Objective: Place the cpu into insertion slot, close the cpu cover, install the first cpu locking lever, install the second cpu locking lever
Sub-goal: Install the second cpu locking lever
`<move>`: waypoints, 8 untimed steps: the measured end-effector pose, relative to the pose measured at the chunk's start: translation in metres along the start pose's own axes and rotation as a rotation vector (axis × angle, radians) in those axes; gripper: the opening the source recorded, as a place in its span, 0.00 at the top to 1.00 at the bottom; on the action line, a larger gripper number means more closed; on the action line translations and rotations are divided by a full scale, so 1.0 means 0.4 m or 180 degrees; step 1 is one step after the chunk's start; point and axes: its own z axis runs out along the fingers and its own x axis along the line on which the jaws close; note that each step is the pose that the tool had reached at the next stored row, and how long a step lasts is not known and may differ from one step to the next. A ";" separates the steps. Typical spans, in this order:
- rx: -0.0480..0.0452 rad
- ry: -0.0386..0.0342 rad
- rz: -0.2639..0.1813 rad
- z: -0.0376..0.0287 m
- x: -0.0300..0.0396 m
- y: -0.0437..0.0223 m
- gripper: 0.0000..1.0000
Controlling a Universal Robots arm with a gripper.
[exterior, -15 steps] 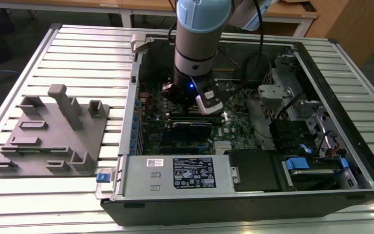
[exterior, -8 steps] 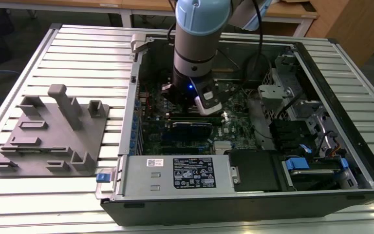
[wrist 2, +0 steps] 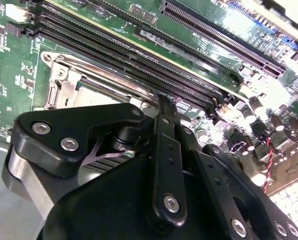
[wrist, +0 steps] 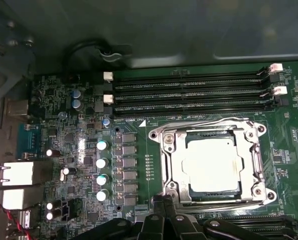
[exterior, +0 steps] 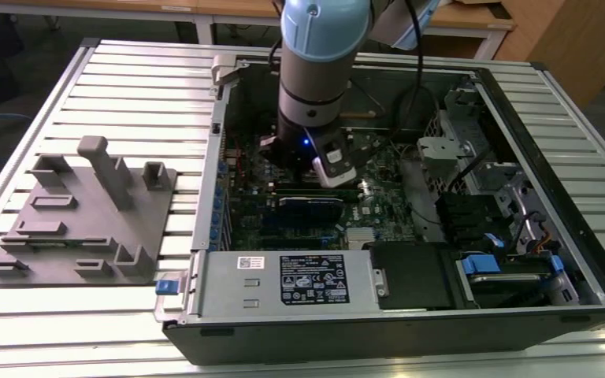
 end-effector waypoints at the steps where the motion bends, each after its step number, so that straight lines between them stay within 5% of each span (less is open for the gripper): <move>1: -0.0001 0.0000 0.0000 0.001 0.001 -0.001 0.90; 8: -0.0006 0.0001 0.0000 0.004 0.004 -0.002 0.90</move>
